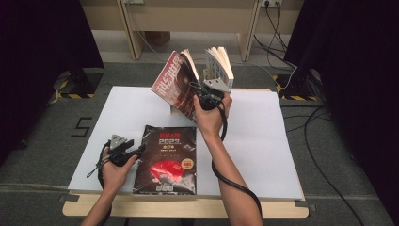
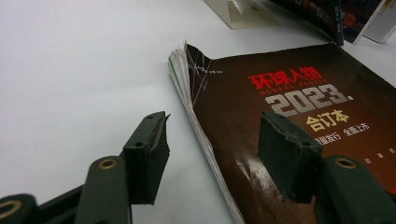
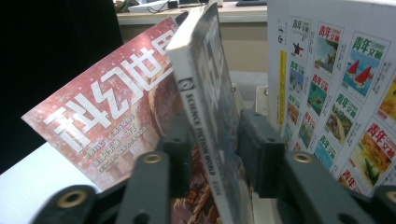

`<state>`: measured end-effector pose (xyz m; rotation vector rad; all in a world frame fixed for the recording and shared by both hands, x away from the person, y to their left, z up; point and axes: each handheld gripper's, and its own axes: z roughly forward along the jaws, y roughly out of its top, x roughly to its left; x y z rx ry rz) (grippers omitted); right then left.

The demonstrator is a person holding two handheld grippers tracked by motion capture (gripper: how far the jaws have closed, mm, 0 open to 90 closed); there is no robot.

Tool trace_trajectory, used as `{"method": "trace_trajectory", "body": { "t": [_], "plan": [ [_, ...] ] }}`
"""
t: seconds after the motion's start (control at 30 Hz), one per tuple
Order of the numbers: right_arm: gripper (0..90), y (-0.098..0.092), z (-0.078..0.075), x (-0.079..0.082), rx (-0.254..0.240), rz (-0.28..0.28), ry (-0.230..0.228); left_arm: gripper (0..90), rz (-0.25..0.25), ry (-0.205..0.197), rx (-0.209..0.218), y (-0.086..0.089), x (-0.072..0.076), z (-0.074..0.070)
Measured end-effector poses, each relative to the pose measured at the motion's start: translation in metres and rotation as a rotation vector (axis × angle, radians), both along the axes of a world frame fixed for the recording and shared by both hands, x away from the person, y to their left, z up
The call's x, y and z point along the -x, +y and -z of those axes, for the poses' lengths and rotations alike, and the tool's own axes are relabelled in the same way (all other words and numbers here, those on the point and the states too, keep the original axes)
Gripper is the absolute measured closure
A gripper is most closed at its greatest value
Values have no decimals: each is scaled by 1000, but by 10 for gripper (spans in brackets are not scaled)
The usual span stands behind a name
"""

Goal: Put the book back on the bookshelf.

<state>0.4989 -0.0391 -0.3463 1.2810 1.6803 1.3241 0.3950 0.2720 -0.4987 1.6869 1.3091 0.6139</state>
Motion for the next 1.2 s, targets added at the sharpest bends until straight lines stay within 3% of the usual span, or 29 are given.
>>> {"method": "trace_trajectory", "body": {
  "t": [0.17,0.73,1.2],
  "plan": [
    [782,-3,-1,-1,-2,-3,20,419,1,0,-1,0,0,0],
    [814,-5,-6,-14,-32,89,10,419,6,5,-2,0,-1,0],
    [752,20,-1,-12,-13,-20,17,421,8,2,-3,0,0,0]
  ]
}}
